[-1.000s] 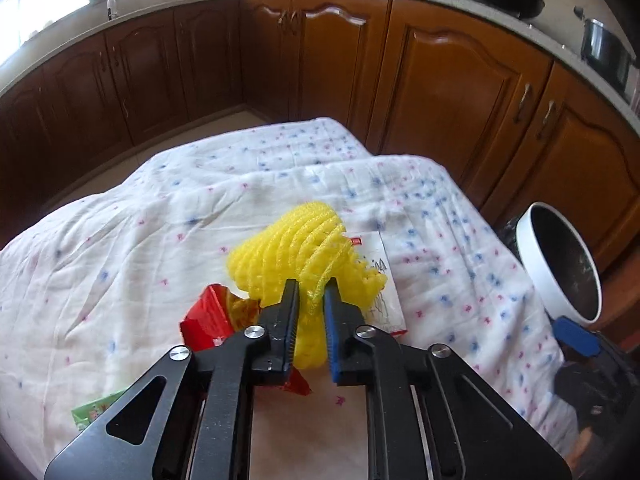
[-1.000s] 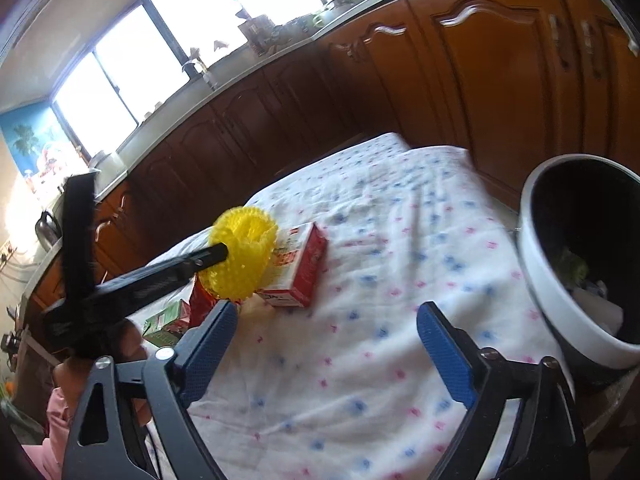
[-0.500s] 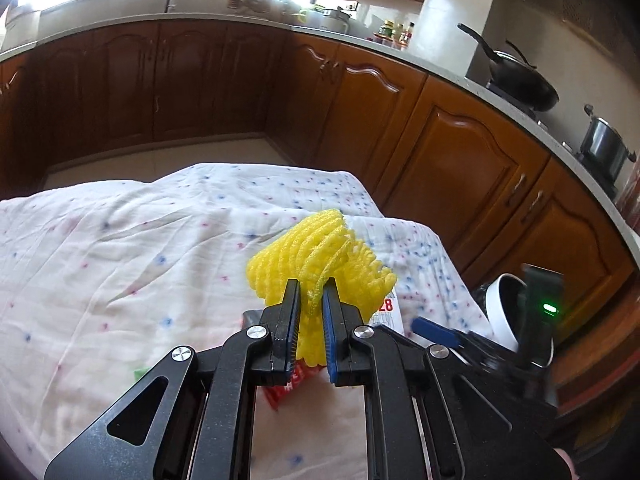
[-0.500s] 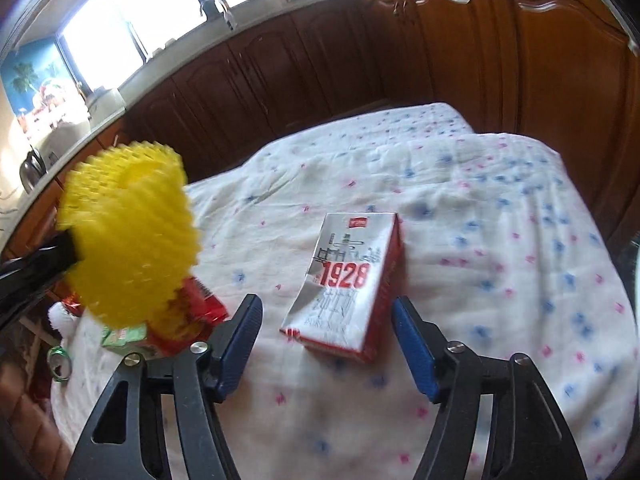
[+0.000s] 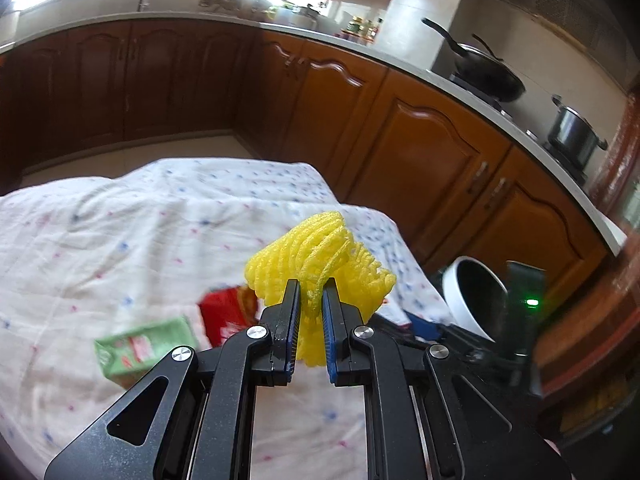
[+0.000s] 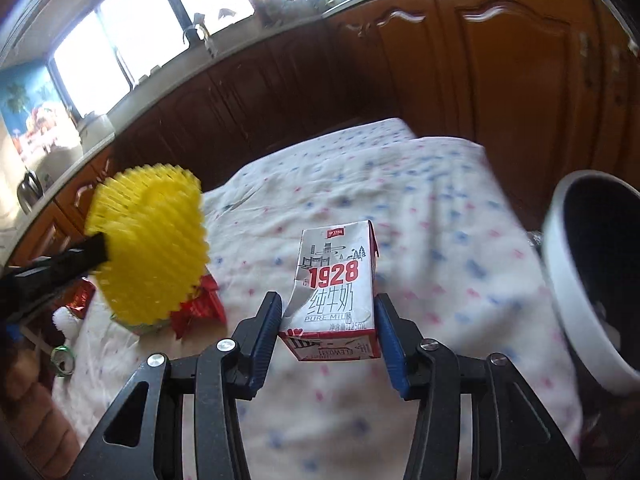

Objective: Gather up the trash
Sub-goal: 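Carry the foam net and milk carton over the bin with both tools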

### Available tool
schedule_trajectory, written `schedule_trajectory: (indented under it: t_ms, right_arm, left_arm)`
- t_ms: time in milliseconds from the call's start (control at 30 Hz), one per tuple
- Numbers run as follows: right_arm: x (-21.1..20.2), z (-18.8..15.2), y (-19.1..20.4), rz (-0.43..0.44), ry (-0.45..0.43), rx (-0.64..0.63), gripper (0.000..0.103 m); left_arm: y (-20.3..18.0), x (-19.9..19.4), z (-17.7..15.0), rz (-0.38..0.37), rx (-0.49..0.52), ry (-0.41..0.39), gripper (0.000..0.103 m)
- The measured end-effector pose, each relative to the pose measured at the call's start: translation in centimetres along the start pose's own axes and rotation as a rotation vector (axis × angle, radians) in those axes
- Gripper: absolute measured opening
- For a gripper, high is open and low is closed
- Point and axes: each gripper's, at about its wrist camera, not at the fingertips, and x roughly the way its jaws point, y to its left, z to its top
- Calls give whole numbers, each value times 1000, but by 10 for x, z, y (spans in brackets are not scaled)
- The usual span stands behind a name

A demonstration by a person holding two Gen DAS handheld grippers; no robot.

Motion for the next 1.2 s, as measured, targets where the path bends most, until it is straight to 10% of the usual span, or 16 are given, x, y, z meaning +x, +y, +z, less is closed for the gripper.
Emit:
schedule_trajectory:
  t_ms: [1200]
  right_arm:
    - [-139, -26, -129, -132, -235, 212, 48]
  left_arm:
    - [-160, 44, -44, -143, 210, 135, 10]
